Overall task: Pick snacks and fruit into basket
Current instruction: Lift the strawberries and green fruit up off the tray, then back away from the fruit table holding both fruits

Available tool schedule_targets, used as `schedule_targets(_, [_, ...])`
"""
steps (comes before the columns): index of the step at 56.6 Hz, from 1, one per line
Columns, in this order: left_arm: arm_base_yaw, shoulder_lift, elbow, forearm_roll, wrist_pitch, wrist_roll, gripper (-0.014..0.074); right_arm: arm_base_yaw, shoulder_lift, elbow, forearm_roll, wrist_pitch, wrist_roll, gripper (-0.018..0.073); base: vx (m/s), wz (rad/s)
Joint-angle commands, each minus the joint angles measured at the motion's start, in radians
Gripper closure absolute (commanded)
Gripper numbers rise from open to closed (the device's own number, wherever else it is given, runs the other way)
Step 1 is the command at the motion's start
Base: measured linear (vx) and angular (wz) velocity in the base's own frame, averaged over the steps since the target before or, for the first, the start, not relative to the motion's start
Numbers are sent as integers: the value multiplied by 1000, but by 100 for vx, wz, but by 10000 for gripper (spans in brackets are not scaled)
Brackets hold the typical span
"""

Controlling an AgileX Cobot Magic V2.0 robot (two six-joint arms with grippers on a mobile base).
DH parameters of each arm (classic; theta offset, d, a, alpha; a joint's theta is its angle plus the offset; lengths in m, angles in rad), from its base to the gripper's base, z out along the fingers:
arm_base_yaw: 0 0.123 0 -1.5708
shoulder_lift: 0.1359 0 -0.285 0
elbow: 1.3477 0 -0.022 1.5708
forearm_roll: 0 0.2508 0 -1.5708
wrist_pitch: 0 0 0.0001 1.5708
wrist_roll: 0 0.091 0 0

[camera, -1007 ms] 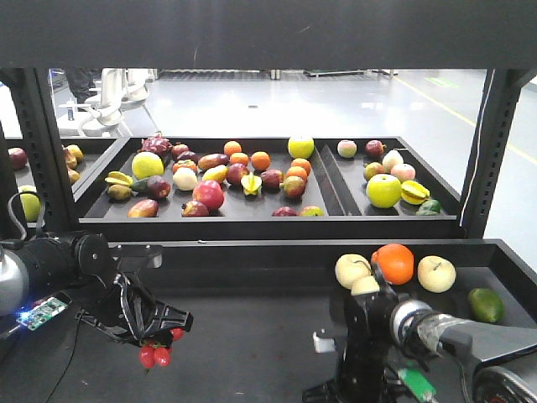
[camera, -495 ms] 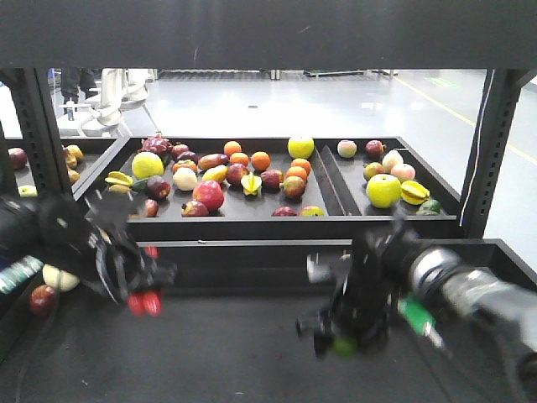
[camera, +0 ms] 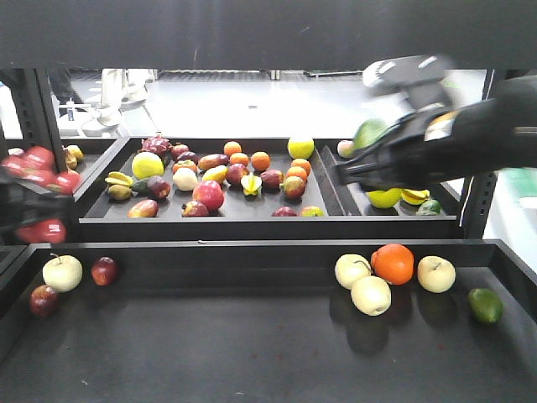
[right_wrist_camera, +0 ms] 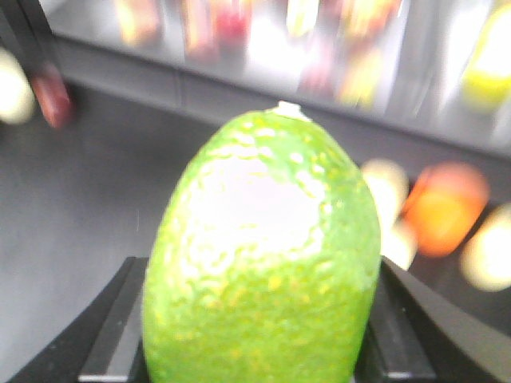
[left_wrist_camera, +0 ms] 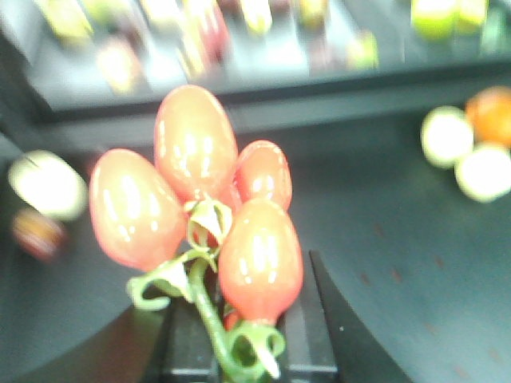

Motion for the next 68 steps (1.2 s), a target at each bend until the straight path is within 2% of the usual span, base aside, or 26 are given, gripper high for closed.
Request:
schedule_targets(1, [0, -136, 54, 43, -136, -7, 600, -5, -177, 129, -34, -169, -20, 569, 0, 0])
schedule_targets(9, [0, -248, 107, 48, -118, -13, 600, -5, -404, 337, -83, -281, -10, 569, 0, 0])
schedule_targets(25, [0, -388, 129, 41, -86, -13, 600, -5, -685, 536, -149, -274, 64, 569, 0, 0])
schedule_targets(38, [0, -498, 220, 41, -132, -12, 600, -5, -716, 559, -189, -270, 100, 568, 0, 0])
schedule_targets(51, [0, -539, 254, 41, -47, -13, 600, -5, -716, 559, -192, -267, 96, 568, 0, 0])
schedule_targets(68, [0, -537, 254, 41, -32, -13, 600, -5, -716, 559, -192, -267, 96, 568, 0, 0])
